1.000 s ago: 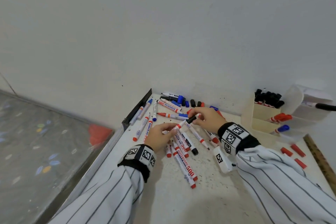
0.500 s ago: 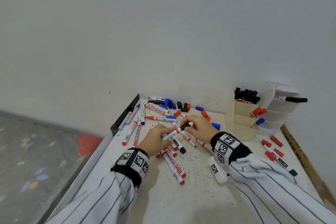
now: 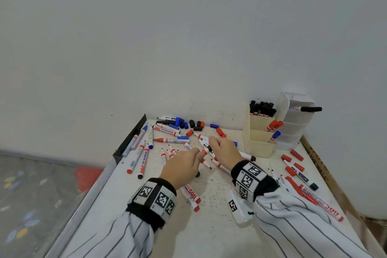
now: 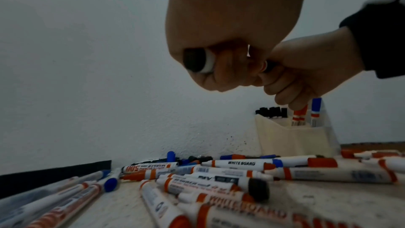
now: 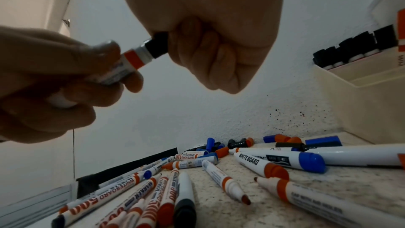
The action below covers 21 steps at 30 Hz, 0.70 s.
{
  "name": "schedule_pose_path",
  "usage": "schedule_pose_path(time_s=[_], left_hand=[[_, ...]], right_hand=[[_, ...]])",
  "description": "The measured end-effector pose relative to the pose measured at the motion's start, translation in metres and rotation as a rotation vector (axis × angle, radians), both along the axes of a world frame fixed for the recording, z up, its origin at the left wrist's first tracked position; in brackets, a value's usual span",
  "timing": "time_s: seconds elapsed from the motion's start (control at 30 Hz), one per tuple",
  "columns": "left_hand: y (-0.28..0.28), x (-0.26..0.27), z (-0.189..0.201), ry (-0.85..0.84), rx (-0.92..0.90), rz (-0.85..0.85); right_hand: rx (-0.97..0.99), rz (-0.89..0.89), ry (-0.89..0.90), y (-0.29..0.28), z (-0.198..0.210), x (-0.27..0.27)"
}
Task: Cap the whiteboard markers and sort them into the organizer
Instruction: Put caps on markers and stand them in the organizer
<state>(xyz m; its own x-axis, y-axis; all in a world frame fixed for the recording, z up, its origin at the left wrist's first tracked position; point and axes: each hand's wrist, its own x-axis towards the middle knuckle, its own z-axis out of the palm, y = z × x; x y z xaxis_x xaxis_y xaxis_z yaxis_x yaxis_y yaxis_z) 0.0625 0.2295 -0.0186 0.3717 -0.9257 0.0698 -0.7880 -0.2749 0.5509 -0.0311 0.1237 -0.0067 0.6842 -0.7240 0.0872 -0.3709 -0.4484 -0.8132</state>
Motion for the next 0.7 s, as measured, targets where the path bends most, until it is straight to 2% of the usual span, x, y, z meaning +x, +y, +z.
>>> schedule_pose_path(time_s=[0.1, 0.2, 0.23, 0.3, 0.4, 0.47, 0.53, 0.63, 0.7], left_hand=[[-0.002, -0.008, 0.009, 0.29, 0.031, -0.083], [-0.001, -0.014, 0.016, 0.764, 0.115, -0.106], [-0.001, -0.015, 0.017, 0.863, 0.124, -0.115], [-0.004, -0.017, 0.016, 0.918, 0.102, -0.132], [-0.014, -0.022, 0.012, 0.834, 0.005, -0.129], [-0.021, -0.02, 0.01, 0.665, -0.028, -0.094], [-0.03, -0.009, 0.002, 0.464, 0.052, -0.007], [-0.041, 0.016, -0.019, 0.15, 0.256, 0.157], [-0.046, 0.028, -0.028, 0.039, 0.383, 0.234]], right_hand=[[-0.015, 0.04, -0.074, 0.001, 0.004, -0.01], [-0.077, 0.096, -0.114, 0.0, 0.007, -0.021], [-0.099, 0.106, -0.134, 0.0, 0.008, -0.024], [-0.136, 0.132, -0.153, -0.004, 0.013, -0.026], [-0.187, 0.2, -0.072, -0.015, 0.02, -0.026], [-0.24, 0.225, 0.031, -0.027, 0.026, -0.029], [-0.255, 0.182, 0.075, -0.044, 0.036, -0.035], [-0.25, -0.011, -0.076, -0.077, 0.056, -0.052], [-0.276, -0.168, -0.19, -0.102, 0.07, -0.064]])
